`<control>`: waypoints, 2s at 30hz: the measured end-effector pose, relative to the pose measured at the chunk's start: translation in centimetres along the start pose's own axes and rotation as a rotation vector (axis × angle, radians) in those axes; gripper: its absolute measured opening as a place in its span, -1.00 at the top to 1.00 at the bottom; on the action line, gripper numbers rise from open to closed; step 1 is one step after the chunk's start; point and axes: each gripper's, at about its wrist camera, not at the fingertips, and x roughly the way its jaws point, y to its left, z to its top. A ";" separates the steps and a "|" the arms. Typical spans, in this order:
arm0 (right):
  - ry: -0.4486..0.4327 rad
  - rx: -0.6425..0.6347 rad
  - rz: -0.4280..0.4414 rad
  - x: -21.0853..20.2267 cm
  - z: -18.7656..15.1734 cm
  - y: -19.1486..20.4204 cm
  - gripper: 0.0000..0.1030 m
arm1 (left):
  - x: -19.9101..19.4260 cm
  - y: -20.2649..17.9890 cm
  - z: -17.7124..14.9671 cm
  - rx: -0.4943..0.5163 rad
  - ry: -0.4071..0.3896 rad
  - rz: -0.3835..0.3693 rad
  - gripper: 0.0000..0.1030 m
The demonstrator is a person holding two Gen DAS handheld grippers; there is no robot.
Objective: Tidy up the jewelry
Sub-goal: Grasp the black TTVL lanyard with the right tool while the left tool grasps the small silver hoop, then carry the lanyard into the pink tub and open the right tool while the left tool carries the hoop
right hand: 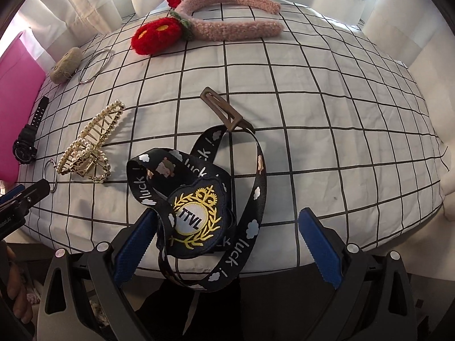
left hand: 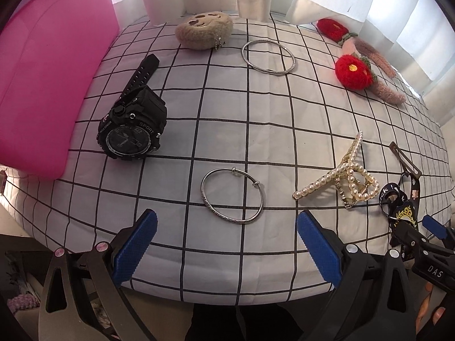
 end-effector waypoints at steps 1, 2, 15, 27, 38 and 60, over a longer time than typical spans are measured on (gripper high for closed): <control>0.002 0.002 -0.002 0.2 0.0 -0.1 -0.83 | 0.2 0.0 0.1 0.000 0.001 -0.002 -0.88; 0.004 0.005 -0.004 0.4 0.1 -0.2 -0.83 | 0.4 0.0 0.1 -0.001 0.004 -0.006 -0.88; -0.010 0.012 0.013 1.4 0.1 -1.6 -0.83 | 2.8 0.4 0.7 -0.013 -0.003 0.037 -0.90; -0.007 -0.041 -0.043 2.2 0.1 -0.3 -0.84 | 2.4 0.2 0.0 0.004 -0.061 0.037 -0.90; -0.027 -0.064 -0.026 1.9 0.0 0.7 -0.71 | 1.6 -1.2 -0.1 0.053 -0.072 0.016 -0.29; -0.092 -0.100 0.017 -0.3 -0.6 1.6 0.70 | 0.9 -0.6 -0.4 0.050 -0.058 -0.074 0.92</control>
